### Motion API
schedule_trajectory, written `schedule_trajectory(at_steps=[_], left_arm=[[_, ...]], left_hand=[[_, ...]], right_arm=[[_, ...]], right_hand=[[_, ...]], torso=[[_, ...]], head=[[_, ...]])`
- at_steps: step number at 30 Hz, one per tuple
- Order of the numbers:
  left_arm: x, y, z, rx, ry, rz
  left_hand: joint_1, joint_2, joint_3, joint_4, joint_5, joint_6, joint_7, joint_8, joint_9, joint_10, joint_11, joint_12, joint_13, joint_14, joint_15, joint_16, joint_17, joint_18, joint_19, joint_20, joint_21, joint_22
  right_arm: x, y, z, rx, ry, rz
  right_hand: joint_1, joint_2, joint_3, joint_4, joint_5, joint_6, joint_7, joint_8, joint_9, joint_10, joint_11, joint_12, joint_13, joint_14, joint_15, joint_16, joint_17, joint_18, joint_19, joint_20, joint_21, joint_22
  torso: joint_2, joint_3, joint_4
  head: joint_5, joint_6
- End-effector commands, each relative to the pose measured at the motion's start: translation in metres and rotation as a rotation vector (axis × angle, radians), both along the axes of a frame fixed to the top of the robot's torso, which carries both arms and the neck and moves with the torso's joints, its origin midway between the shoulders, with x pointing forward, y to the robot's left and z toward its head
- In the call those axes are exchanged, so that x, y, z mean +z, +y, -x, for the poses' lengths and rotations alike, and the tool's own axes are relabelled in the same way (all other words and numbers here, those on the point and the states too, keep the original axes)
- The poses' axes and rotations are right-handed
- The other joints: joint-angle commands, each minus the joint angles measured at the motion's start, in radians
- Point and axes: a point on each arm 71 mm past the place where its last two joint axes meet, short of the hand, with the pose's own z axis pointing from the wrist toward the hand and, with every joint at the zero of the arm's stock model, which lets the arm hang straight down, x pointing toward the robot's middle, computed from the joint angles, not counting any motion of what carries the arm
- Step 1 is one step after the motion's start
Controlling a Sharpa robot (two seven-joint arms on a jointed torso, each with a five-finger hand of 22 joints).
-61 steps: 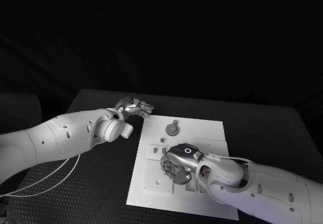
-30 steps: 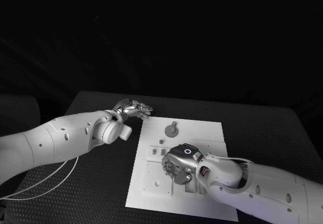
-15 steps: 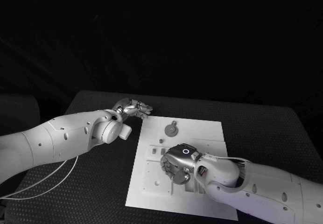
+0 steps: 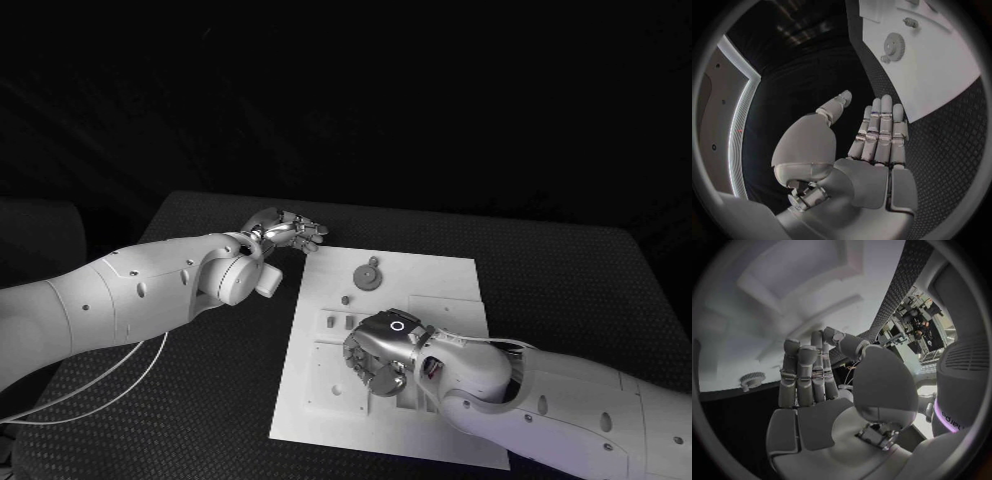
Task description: Assemble the parts on the task board
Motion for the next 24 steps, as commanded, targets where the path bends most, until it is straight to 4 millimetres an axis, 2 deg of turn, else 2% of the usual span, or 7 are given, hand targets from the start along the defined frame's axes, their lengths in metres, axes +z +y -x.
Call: schedule_trajectory(at_steps=[1, 7, 10, 13, 19, 24], left_arm=[[0.001, -0.003, 0.000, -0.017, 0.002, 0.011], [0.001, -0.001, 0.000, -0.014, 0.002, 0.010], [0.001, -0.001, 0.000, -0.013, 0.001, 0.010], [0.001, 0.000, 0.000, -0.011, 0.002, 0.009], [0.001, 0.002, 0.001, -0.007, 0.002, 0.008], [0.001, 0.003, 0.000, -0.006, 0.002, 0.007]], left_hand=[[-0.007, 0.003, -0.002, 0.004, -0.003, -0.007, -0.001, 0.005, -0.001, -0.007, -0.002, 0.004, -0.001, 0.006, 0.000, -0.004, 0.001, 0.010, 0.009, 0.000, -0.006, 0.001], [-0.008, 0.003, -0.003, 0.004, -0.003, -0.008, -0.001, 0.005, -0.001, -0.008, -0.002, 0.004, -0.001, 0.006, 0.000, -0.005, 0.003, 0.010, 0.009, 0.000, -0.006, 0.002], [-0.008, 0.003, -0.003, 0.004, -0.004, -0.008, -0.001, 0.005, -0.002, -0.008, -0.001, 0.004, -0.001, 0.006, 0.000, -0.006, 0.003, 0.010, 0.009, 0.000, -0.007, 0.002], [-0.008, 0.002, -0.003, 0.004, -0.004, -0.009, -0.001, 0.005, -0.002, -0.008, -0.001, 0.004, -0.001, 0.006, 0.000, -0.006, 0.004, 0.010, 0.009, 0.000, -0.007, 0.002], [-0.008, 0.002, -0.003, 0.005, -0.004, -0.009, -0.001, 0.005, -0.002, -0.008, -0.001, 0.004, -0.002, 0.006, 0.000, -0.007, 0.004, 0.010, 0.009, 0.000, -0.007, 0.002], [-0.008, 0.002, -0.003, 0.005, -0.004, -0.010, -0.001, 0.005, -0.002, -0.009, -0.001, 0.004, -0.002, 0.005, 0.001, -0.008, 0.005, 0.010, 0.009, 0.000, -0.007, 0.002]], right_arm=[[-0.010, -0.004, 0.002, -0.008, 0.045, 0.029], [-0.010, -0.008, -0.001, -0.031, 0.050, 0.007], [-0.009, -0.010, -0.001, -0.035, 0.050, -0.003], [-0.008, -0.014, 0.000, -0.036, 0.050, -0.008], [-0.003, -0.021, 0.000, -0.047, 0.035, -0.018], [0.004, -0.025, -0.003, -0.058, 0.008, -0.034]], right_hand=[[-0.005, 0.004, -0.001, -0.005, 0.005, 0.000, 0.003, 0.003, 0.001, -0.001, 0.006, -0.005, -0.002, -0.005, -0.004, 0.001, 0.000, 0.013, -0.007, -0.005, 0.006, 0.021], [-0.028, -0.034, -0.015, 0.001, 0.004, -0.058, 0.028, -0.032, -0.011, -0.058, 0.030, -0.040, -0.015, -0.031, 0.020, -0.016, -0.008, 0.013, -0.036, 0.007, 0.008, 0.023], [-0.053, -0.039, -0.073, -0.032, 0.005, -0.120, 0.056, -0.064, -0.022, -0.119, 0.054, -0.071, -0.028, -0.056, 0.041, -0.016, -0.007, 0.012, -0.063, 0.015, 0.010, 0.024], [-0.071, -0.041, -0.113, -0.053, 0.007, -0.160, 0.073, -0.082, -0.027, -0.165, 0.070, -0.074, -0.038, -0.084, 0.058, -0.012, -0.004, 0.012, -0.088, 0.026, 0.012, 0.024], [-0.097, -0.042, -0.165, -0.080, 0.014, -0.205, 0.091, -0.103, -0.037, -0.220, 0.088, -0.075, -0.050, -0.123, 0.075, -0.009, -0.003, 0.010, -0.128, 0.040, 0.010, 0.024], [-0.094, -0.043, -0.170, -0.079, 0.013, -0.210, 0.093, -0.104, -0.038, -0.227, 0.090, -0.072, -0.052, -0.129, 0.078, -0.005, -0.003, 0.012, -0.133, 0.042, 0.012, 0.023]], torso=[[0.000, 0.0003, -0.0012], [0.000, 0.0005, -0.0007], [0.000, 0.0007, -0.0004], [0.000, 0.0007, -0.0004], [0.000, 0.0010, -0.0009], [-0.001, 0.0015, -0.0010]], head=[[0.000, 0.000], [-0.002, 0.002], [-0.002, 0.002], [-0.002, 0.002], [-0.001, 0.003], [-0.003, 0.006]])
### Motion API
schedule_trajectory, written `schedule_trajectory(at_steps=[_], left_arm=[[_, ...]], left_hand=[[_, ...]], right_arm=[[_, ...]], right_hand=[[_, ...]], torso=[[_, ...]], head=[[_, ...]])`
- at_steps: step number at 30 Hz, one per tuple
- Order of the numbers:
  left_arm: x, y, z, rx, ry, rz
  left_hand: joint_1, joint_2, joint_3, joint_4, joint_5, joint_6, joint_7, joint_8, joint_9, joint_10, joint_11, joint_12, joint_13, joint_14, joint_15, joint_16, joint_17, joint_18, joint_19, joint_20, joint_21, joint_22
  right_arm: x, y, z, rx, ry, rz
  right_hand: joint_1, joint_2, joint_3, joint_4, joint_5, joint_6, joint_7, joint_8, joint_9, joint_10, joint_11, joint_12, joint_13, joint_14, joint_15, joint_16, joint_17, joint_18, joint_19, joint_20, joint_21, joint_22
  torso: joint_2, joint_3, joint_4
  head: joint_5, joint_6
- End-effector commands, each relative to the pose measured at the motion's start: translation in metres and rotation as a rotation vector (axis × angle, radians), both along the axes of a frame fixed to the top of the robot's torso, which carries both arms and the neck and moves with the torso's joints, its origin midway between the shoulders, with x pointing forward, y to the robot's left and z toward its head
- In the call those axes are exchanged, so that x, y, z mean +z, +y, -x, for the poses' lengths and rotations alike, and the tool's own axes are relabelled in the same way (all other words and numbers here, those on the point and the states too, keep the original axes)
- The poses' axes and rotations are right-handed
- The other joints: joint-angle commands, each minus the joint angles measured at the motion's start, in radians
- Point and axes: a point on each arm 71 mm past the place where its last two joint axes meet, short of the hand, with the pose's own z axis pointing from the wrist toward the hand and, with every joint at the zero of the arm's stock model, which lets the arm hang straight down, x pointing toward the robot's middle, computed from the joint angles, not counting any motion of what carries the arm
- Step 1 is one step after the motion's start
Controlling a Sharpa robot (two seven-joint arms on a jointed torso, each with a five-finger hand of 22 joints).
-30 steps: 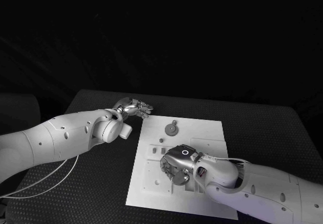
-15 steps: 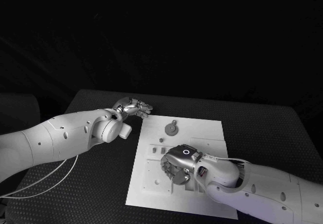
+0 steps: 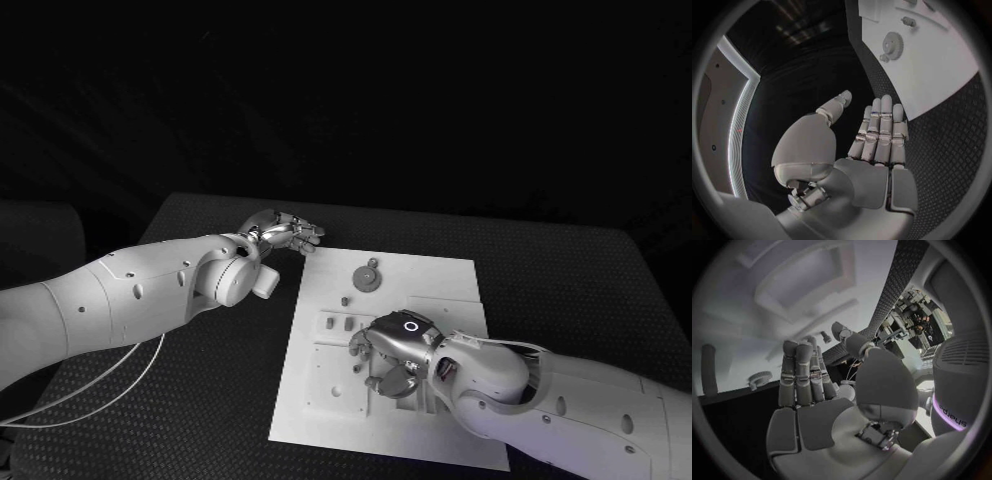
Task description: Assemble the parts on the task board
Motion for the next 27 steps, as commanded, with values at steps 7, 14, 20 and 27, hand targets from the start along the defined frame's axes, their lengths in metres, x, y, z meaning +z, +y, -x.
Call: schedule_trajectory(at_steps=[7, 14, 20, 27], left_arm=[[0.001, -0.001, 0.000, -0.012, -0.001, 0.010], [0.001, 0.000, 0.000, -0.011, -0.002, 0.009], [0.001, -0.001, 0.000, -0.015, -0.001, 0.011], [0.001, 0.000, 0.000, -0.014, -0.001, 0.010]], left_hand=[[-0.008, 0.002, -0.003, 0.005, -0.004, -0.010, -0.001, 0.005, -0.001, -0.009, -0.001, 0.004, -0.001, 0.006, 0.001, -0.004, 0.002, 0.010, 0.009, 0.000, -0.004, 0.001], [-0.008, 0.002, -0.003, 0.005, -0.004, -0.010, -0.001, 0.005, -0.001, -0.009, -0.001, 0.005, -0.001, 0.006, 0.001, -0.005, 0.003, 0.010, 0.009, 0.000, -0.004, 0.002], [-0.007, 0.003, -0.003, 0.005, -0.004, -0.010, -0.001, 0.005, -0.001, -0.009, -0.001, 0.005, -0.001, 0.006, 0.001, -0.005, 0.004, 0.010, 0.009, 0.000, -0.004, 0.002], [-0.007, 0.003, -0.003, 0.004, -0.004, -0.010, -0.001, 0.006, -0.001, -0.009, -0.001, 0.005, -0.001, 0.006, 0.000, -0.006, 0.004, 0.010, 0.009, 0.000, -0.004, 0.002]], right_arm=[[0.017, -0.011, -0.006, -0.044, -0.045, -0.036], [0.046, -0.025, -0.016, -0.070, -0.044, -0.069], [0.066, -0.050, -0.031, -0.113, -0.030, -0.020], [0.074, -0.080, -0.044, -0.173, -0.034, 0.070]], right_hand=[[0.004, 0.000, 0.009, 0.008, 0.000, 0.005, -0.007, 0.003, 0.001, -0.001, 0.001, 0.011, 0.008, -0.001, -0.008, 0.015, 0.002, 0.022, -0.004, 0.004, 0.011, 0.019], [0.003, 0.000, 0.020, 0.017, -0.002, 0.022, -0.015, 0.017, 0.007, 0.018, -0.006, 0.023, 0.013, 0.008, -0.014, 0.026, 0.000, 0.022, 0.005, 0.001, 0.022, 0.019], [-0.018, 0.000, -0.004, 0.015, -0.001, 0.011, -0.038, 0.016, 0.005, 0.022, -0.008, 0.025, 0.015, 0.010, -0.016, 0.030, -0.004, 0.022, 0.004, -0.001, 0.030, 0.019], [-0.053, 0.000, -0.064, 0.001, 0.001, -0.028, -0.023, -0.001, -0.004, -0.015, 0.007, 0.006, 0.006, -0.005, -0.002, 0.030, -0.009, 0.022, -0.013, 0.003, 0.031, 0.019]], torso=[[0.000, 0.0016, 0.0003], [0.000, 0.0004, -0.0014], [-0.001, 0.0005, -0.0011], [0.000, 0.0001, 0.0001]], head=[[-0.004, 0.006], [-0.009, 0.012], [-0.017, 0.019], [-0.018, 0.022]])
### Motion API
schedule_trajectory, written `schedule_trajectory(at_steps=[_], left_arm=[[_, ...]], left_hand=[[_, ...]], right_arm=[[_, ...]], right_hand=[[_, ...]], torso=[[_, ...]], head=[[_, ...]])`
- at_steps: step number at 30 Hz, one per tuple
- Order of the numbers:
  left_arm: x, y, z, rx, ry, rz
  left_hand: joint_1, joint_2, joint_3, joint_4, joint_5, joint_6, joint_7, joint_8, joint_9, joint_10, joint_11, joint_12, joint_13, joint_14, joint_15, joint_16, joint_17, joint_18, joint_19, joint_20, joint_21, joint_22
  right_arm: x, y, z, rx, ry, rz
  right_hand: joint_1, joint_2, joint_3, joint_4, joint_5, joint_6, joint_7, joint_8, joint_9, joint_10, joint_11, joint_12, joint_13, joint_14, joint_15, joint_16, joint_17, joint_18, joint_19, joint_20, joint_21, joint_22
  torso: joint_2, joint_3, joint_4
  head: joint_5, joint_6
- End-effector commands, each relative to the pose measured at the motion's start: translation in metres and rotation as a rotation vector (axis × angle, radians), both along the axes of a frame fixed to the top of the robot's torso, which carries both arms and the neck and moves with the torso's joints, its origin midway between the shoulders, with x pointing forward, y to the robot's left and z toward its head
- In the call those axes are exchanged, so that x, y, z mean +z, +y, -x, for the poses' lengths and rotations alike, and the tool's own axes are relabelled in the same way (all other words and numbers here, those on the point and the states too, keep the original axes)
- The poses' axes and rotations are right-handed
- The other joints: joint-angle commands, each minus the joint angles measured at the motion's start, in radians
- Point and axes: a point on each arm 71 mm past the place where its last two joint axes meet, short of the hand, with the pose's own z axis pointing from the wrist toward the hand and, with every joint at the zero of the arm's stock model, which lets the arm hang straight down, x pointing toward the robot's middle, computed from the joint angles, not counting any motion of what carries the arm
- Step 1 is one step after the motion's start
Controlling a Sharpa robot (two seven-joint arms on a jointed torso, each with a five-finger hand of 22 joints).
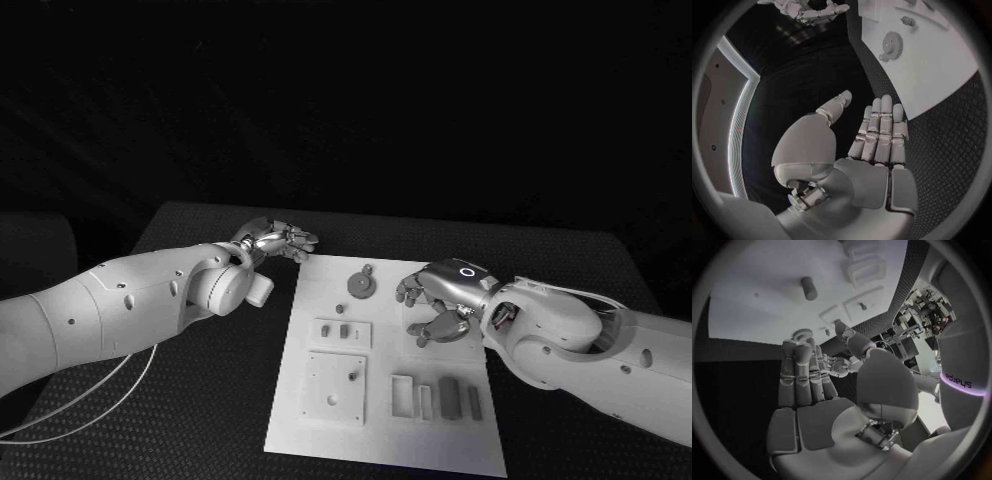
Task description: Assemble the parts on the task board
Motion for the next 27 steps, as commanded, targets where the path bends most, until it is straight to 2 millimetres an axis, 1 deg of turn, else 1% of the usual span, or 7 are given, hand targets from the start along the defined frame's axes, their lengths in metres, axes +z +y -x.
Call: schedule_trajectory(at_steps=[1, 4, 6, 7, 13, 14, 27], left_arm=[[0.001, -0.002, 0.000, -0.016, -0.002, 0.011], [0.001, -0.002, 0.000, -0.017, -0.001, 0.011], [0.001, -0.002, 0.000, -0.015, -0.001, 0.010], [0.001, -0.001, 0.000, -0.014, -0.002, 0.010], [0.001, -0.002, 0.000, -0.016, -0.002, 0.011], [0.001, -0.001, 0.000, -0.013, -0.002, 0.010], [0.000, -0.001, -0.001, -0.004, -0.001, 0.006]], left_hand=[[-0.007, 0.003, -0.003, 0.004, -0.004, -0.007, 0.002, 0.006, -0.001, -0.009, -0.001, 0.005, -0.001, 0.006, 0.000, -0.006, 0.001, 0.010, 0.009, 0.000, -0.005, 0.001], [-0.007, 0.003, -0.003, 0.004, -0.004, -0.007, 0.002, 0.006, -0.001, -0.009, -0.001, 0.005, -0.001, 0.006, 0.000, -0.006, 0.002, 0.010, 0.009, 0.000, -0.005, 0.001], [-0.007, 0.003, -0.003, 0.004, -0.004, -0.007, 0.002, 0.006, -0.001, -0.009, -0.001, 0.005, -0.001, 0.006, 0.000, -0.006, 0.002, 0.010, 0.009, 0.000, -0.005, 0.001], [-0.007, 0.003, -0.003, 0.004, -0.004, -0.007, 0.002, 0.006, -0.001, -0.009, -0.001, 0.005, -0.001, 0.006, 0.000, -0.006, 0.002, 0.010, 0.009, 0.000, -0.005, 0.001], [-0.007, 0.003, -0.003, 0.004, -0.004, -0.007, 0.002, 0.006, -0.001, -0.009, -0.001, 0.005, -0.001, 0.006, 0.000, -0.006, 0.003, 0.010, 0.009, 0.000, -0.005, 0.002], [-0.007, 0.003, -0.003, 0.004, -0.004, -0.007, 0.002, 0.006, -0.001, -0.009, -0.001, 0.005, -0.001, 0.006, 0.000, -0.007, 0.003, 0.010, 0.010, 0.000, -0.005, 0.002], [-0.006, 0.004, -0.002, 0.004, -0.003, -0.008, 0.002, 0.006, -0.001, -0.010, -0.001, 0.006, -0.001, 0.006, 0.000, -0.008, 0.005, 0.010, 0.010, 0.000, -0.005, 0.002]], right_arm=[[-0.007, -0.004, -0.001, -0.009, 0.078, 0.072], [-0.011, -0.006, 0.000, -0.015, 0.105, 0.118], [-0.012, -0.008, -0.001, -0.023, 0.110, 0.133], [-0.013, -0.010, -0.001, -0.024, 0.109, 0.144], [-0.019, -0.014, -0.003, -0.031, 0.136, 0.187], [-0.021, -0.014, -0.003, -0.030, 0.144, 0.196], [-0.031, -0.010, -0.003, -0.008, 0.132, 0.207]], right_hand=[[-0.013, 0.000, -0.024, -0.002, 0.001, -0.017, -0.003, -0.009, -0.004, -0.025, 0.008, -0.010, -0.006, -0.016, 0.005, 0.002, -0.003, 0.021, -0.018, 0.003, 0.004, 0.020], [-0.025, 0.000, -0.046, 0.000, 0.002, -0.031, 0.002, -0.014, -0.007, -0.054, 0.017, -0.014, -0.014, -0.028, 0.014, 0.002, -0.005, 0.021, -0.029, 0.007, 0.000, 0.019], [-0.038, 0.000, -0.068, 0.001, 0.002, -0.048, -0.014, -0.019, -0.010, -0.117, 0.033, -0.015, -0.033, -0.046, 0.029, -0.003, -0.008, 0.019, -0.043, 0.012, -0.007, 0.017], [-0.038, 0.000, -0.077, 0.002, 0.002, -0.052, -0.026, -0.019, -0.010, -0.130, 0.033, -0.012, -0.038, -0.054, 0.031, -0.003, -0.010, 0.019, -0.051, 0.015, -0.011, 0.017], [-0.037, 0.000, -0.093, 0.013, 0.000, -0.052, -0.043, -0.012, -0.009, -0.146, 0.033, -0.007, -0.049, -0.070, 0.030, -0.001, -0.015, 0.021, -0.062, 0.023, -0.019, 0.016], [-0.035, 0.000, -0.092, 0.018, -0.001, -0.051, -0.055, -0.010, -0.008, -0.145, 0.031, -0.005, -0.051, -0.070, 0.028, 0.001, -0.016, 0.021, -0.062, 0.024, -0.019, 0.016], [0.025, 0.006, -0.042, 0.057, -0.006, -0.008, -0.058, 0.023, 0.004, -0.082, 0.011, 0.029, -0.044, -0.051, 0.009, 0.019, -0.022, 0.021, -0.040, 0.015, -0.009, 0.017]], torso=[[0.001, -0.0003, 0.0011], [0.000, -0.0002, 0.0001], [0.001, 0.0001, 0.0001], [0.001, 0.0003, -0.0001], [0.001, -0.0012, 0.0021], [0.001, -0.0011, 0.0021], [0.001, -0.0014, 0.0027]], head=[[-0.001, 0.002], [-0.003, 0.000], [-0.003, -0.001], [-0.002, -0.001], [-0.006, -0.002], [-0.007, -0.004], [-0.008, -0.006]])
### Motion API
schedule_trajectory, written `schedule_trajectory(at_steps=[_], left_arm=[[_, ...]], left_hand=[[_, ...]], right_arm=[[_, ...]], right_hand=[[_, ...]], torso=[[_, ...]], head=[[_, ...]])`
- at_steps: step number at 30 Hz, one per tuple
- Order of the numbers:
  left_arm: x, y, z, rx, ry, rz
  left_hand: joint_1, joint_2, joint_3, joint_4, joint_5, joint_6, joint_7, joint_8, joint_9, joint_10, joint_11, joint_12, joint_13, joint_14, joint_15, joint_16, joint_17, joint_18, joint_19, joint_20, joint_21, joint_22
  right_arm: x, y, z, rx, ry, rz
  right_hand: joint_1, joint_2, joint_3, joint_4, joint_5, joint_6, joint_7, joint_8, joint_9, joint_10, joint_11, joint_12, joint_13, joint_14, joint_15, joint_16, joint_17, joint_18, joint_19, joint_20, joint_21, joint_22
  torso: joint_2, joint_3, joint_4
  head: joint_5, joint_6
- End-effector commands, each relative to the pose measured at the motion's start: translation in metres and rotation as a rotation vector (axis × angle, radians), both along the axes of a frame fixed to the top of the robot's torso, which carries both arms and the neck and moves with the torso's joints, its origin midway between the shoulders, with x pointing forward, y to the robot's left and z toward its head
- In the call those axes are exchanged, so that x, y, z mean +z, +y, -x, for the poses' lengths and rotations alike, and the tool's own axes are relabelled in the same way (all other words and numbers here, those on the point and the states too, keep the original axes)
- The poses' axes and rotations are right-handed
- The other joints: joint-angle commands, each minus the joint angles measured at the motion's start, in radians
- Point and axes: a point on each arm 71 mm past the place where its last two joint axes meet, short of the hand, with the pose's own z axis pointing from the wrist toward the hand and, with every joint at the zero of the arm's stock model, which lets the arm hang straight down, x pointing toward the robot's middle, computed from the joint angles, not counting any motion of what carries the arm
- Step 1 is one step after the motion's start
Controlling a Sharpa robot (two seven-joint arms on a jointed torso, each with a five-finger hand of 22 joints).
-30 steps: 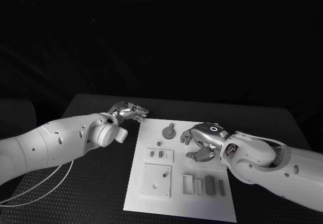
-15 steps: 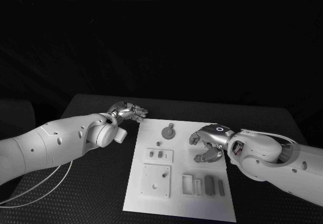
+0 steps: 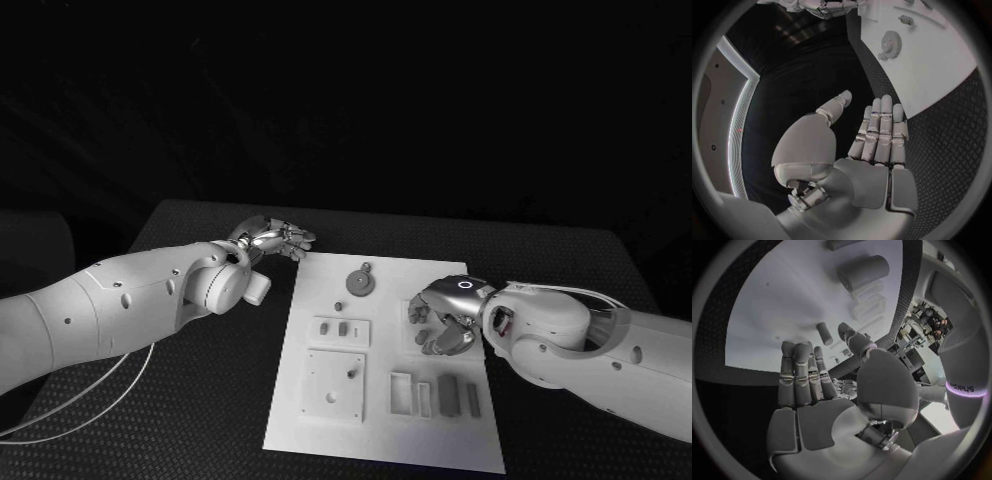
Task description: Assemble the parts on the task board
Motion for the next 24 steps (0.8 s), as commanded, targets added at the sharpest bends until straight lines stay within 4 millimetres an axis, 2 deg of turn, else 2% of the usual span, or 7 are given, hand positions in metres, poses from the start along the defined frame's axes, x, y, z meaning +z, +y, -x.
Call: schedule_trajectory(at_steps=[1, 5, 8, 16, 24], left_arm=[[0.0007, -0.0021, 0.0000, -0.008, -0.001, 0.008], [0.0007, -0.0022, 0.0001, -0.009, -0.001, 0.008], [0.0007, -0.0015, 0.0000, -0.007, -0.001, 0.007], [0.0007, -0.0016, 0.0001, -0.009, -0.001, 0.008], [0.0006, -0.0003, 0.0001, -0.007, 0.001, 0.007]], left_hand=[[-0.005, 0.005, -0.002, 0.004, -0.003, -0.008, 0.002, 0.007, -0.001, -0.006, 0.002, 0.006, -0.001, 0.007, 0.000, -0.004, 0.002, 0.010, 0.010, 0.000, -0.005, 0.002], [-0.005, 0.007, -0.001, 0.005, -0.002, -0.008, 0.002, 0.007, -0.001, -0.006, 0.002, 0.007, -0.001, 0.007, 0.000, -0.005, 0.003, 0.010, 0.011, 0.000, -0.006, 0.002], [-0.005, 0.007, -0.001, 0.005, -0.002, -0.008, 0.002, 0.007, -0.001, -0.006, 0.002, 0.007, -0.001, 0.008, 0.000, -0.005, 0.004, 0.010, 0.011, 0.000, -0.006, 0.002], [-0.005, 0.007, -0.001, 0.005, -0.002, -0.008, 0.002, 0.007, -0.001, -0.006, 0.002, 0.007, -0.001, 0.008, 0.000, -0.005, 0.004, 0.010, 0.011, 0.000, -0.006, 0.002], [-0.006, 0.007, -0.002, 0.005, -0.002, -0.008, 0.002, 0.007, -0.001, -0.006, 0.002, 0.007, -0.001, 0.008, 0.000, -0.006, 0.006, 0.010, 0.011, 0.000, -0.006, 0.003]], right_arm=[[-0.0018, 0.0032, 0.0018, 0.024, -0.011, 0.013], [-0.0027, 0.0045, 0.0021, 0.027, -0.014, 0.011], [-0.0034, 0.0058, 0.0033, 0.032, -0.015, 0.004], [-0.0057, 0.0079, 0.0047, 0.040, -0.022, 0.004], [-0.0065, 0.0053, 0.0030, 0.032, -0.032, 0.021]], right_hand=[[0.017, 0.002, 0.025, 0.012, -0.007, 0.022, 0.001, 0.014, 0.005, 0.026, -0.007, 0.016, 0.005, 0.007, -0.011, 0.007, -0.002, 0.021, 0.014, 0.000, 0.007, 0.017], [0.044, 0.008, 0.072, 0.054, -0.006, 0.056, 0.014, 0.035, 0.014, 0.085, -0.025, 0.046, 0.021, 0.029, -0.028, 0.015, -0.007, 0.021, 0.035, -0.009, 0.017, 0.017], [0.051, 0.017, 0.093, 0.077, -0.006, 0.068, 0.022, 0.041, 0.016, 0.097, -0.031, 0.051, 0.025, 0.034, -0.035, 0.015, -0.010, 0.021, 0.038, -0.012, 0.019, 0.017], [0.080, 0.040, 0.118, 0.091, -0.006, 0.123, 0.022, 0.069, 0.027, 0.167, -0.049, 0.085, 0.048, 0.050, -0.051, 0.020, -0.016, 0.021, 0.052, -0.020, 0.030, 0.018], [0.093, 0.053, 0.127, 0.089, -0.006, 0.132, 0.018, 0.071, 0.028, 0.173, -0.053, 0.085, 0.054, 0.053, -0.056, 0.021, -0.019, 0.021, 0.054, -0.024, 0.032, 0.017]], torso=[[0.000, -0.0003, 0.0001], [0.000, -0.0007, 0.0006], [0.000, -0.0005, 0.0003], [0.000, -0.0001, -0.0001], [0.000, 0.0001, -0.0009]], head=[[0.000, 0.000], [0.001, -0.002], [0.001, -0.003], [0.002, -0.006], [0.000, -0.005]])
